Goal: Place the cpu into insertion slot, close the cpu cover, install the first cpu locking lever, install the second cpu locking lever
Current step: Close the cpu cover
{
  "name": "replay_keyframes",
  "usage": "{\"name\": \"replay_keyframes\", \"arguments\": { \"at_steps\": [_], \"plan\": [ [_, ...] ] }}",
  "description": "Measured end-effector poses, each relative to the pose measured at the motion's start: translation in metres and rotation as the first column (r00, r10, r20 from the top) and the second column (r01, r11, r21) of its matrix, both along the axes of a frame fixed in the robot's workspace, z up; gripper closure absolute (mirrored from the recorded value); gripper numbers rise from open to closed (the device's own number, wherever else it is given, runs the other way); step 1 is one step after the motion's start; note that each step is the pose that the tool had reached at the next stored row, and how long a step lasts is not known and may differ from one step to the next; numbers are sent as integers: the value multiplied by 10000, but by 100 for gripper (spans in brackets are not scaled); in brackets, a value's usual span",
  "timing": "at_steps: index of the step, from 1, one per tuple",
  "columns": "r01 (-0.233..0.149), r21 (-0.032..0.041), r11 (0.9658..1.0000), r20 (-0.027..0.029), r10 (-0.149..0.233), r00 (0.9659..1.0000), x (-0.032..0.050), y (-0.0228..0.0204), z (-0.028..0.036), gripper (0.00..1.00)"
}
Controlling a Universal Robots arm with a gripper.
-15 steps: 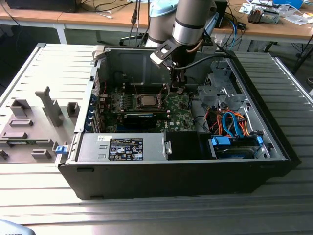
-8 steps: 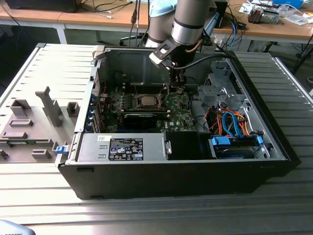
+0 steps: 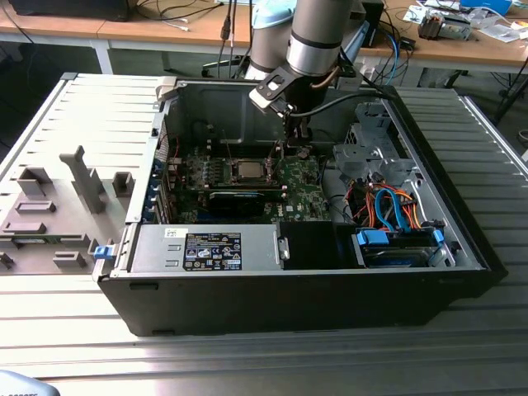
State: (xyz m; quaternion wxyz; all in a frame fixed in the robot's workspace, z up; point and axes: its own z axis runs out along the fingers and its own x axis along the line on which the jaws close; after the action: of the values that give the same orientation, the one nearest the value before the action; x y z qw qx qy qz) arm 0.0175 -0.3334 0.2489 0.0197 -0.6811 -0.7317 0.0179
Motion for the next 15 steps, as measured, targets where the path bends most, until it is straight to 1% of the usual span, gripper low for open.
{"name": "replay_keyframes", "arguments": {
  "at_steps": [6, 15],
  "plan": [
    [0, 0, 10000, 0, 0, 10000, -46, 0, 0, 89],
    [1, 0, 10000, 0, -1, 10000, -64, 0, -2, 89]
  ]
}}
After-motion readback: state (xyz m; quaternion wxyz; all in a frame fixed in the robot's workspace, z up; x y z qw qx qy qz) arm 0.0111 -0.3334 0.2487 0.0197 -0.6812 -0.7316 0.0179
